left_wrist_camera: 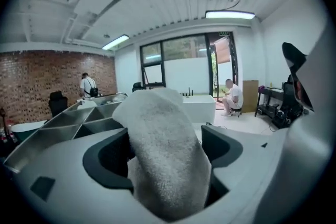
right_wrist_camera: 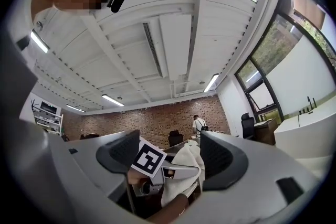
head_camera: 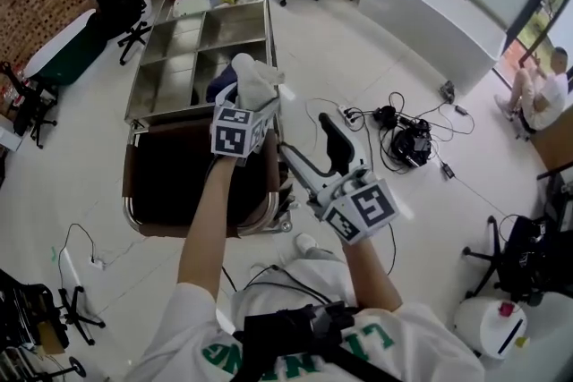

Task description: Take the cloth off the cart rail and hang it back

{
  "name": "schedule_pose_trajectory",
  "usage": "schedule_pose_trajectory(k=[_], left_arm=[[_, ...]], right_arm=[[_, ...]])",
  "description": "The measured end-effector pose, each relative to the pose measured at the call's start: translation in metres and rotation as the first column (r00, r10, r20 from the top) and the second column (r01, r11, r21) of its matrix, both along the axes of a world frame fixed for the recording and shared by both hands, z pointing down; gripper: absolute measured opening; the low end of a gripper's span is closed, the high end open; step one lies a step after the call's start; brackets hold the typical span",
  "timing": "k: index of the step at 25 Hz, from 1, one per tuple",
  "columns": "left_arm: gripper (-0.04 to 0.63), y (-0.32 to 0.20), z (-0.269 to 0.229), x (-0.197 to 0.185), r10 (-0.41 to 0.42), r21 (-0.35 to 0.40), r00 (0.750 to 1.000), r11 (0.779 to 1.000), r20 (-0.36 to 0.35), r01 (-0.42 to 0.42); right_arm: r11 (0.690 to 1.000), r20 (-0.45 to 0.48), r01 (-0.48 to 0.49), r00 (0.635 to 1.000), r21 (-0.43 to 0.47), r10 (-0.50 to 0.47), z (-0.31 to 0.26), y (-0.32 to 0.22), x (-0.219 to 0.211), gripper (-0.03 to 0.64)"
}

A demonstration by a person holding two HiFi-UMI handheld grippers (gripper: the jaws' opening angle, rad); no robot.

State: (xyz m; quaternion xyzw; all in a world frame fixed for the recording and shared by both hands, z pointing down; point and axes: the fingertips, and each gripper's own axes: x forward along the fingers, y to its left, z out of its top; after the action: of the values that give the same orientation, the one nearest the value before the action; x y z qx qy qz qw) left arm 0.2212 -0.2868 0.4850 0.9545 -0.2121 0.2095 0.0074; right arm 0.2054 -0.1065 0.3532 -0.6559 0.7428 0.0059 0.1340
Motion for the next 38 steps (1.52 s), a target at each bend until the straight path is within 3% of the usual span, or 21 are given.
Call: schedule_pose_trajectory(k=[5,12,17,24,27,31,38], left_arm=[[0.526,-0.005,-0.02,-0.015,-0.024,-0.016,0.995,1.0,-0.093,0.023],[0.526,-0.007,-0.041,-0.056,-0.064,-0.009,0.979,0.998,-0.196,0.064],[0.526,-0.001,-0.037,-0.084,-0.084,-0.012,0.974,0.996,-0.209,0.084],[0.495,0.038,-0.105,-0.174,-0.153,0.057,0.892,0.979,-0.425,0.196],[0.443,0.055,-0.112,-0.229,-0.222,0.108,0.856,0.946,-0.466,0.304],[0.336,0.077,-0.111,-0.295,-0.325,0.198,0.824,0.869,-0.464,0.454],[0.288,0.095,-0.11,-0.379,-0.494,0.194,0.726,0.747,-0.478,0.636]], right_arm=[[0.999,0.002,0.048,0.999,0.004,-0.048,-0.002,-0.011,-0.014,0.37],[0.994,0.0,0.108,0.994,-0.001,-0.108,0.0,-0.027,-0.039,0.37],[0.991,-0.001,0.132,0.991,0.006,-0.132,-0.002,-0.031,-0.05,0.37],[0.983,-0.015,0.181,0.983,0.012,-0.181,-0.004,-0.048,-0.074,0.37],[0.98,-0.047,0.199,0.979,-0.005,-0.199,0.003,-0.059,-0.088,0.37],[0.971,-0.062,0.237,0.969,-0.017,-0.238,0.007,-0.069,-0.111,0.37],[0.963,-0.12,0.268,0.956,-0.025,-0.269,0.012,-0.075,-0.148,0.368]])
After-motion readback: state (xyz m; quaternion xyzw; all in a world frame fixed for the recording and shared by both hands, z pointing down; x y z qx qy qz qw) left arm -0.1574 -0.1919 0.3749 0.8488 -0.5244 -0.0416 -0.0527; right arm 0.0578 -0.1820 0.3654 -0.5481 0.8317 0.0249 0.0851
